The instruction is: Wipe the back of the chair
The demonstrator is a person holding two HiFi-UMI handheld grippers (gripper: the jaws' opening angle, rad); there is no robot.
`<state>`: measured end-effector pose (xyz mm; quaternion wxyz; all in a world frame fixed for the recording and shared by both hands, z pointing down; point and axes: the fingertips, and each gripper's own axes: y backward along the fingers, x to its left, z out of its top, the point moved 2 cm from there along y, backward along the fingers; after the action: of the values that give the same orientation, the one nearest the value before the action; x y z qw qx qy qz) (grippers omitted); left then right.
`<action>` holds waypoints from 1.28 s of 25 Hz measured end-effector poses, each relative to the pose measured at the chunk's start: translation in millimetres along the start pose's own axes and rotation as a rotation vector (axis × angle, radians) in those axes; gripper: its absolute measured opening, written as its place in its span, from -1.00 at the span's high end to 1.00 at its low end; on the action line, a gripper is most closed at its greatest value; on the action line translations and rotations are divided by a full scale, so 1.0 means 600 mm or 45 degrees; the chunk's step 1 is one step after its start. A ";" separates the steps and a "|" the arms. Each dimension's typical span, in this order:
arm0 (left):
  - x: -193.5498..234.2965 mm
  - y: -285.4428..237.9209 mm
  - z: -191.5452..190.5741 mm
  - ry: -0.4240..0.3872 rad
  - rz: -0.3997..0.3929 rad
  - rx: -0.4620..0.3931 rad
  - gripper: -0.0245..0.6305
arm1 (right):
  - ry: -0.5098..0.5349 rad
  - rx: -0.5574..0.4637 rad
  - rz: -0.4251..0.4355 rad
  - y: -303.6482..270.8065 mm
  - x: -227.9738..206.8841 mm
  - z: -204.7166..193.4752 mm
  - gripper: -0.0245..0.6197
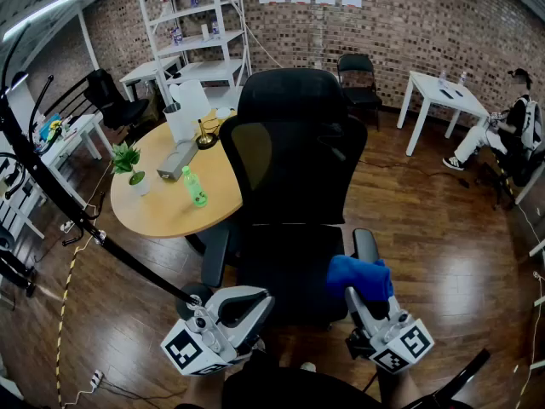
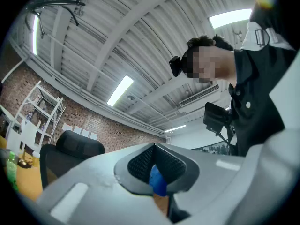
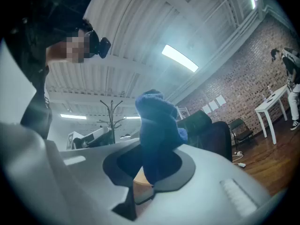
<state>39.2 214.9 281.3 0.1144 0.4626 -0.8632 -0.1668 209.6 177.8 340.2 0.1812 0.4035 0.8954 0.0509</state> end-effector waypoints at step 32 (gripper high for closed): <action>0.459 0.005 0.009 0.055 -0.045 -0.007 0.92 | 0.032 -0.129 -0.006 -0.562 -0.312 0.199 0.76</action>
<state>-115.5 -13.2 289.3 0.1316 0.4808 -0.8518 -0.1612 129.7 -193.2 202.5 0.1902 0.3909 0.8949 0.1007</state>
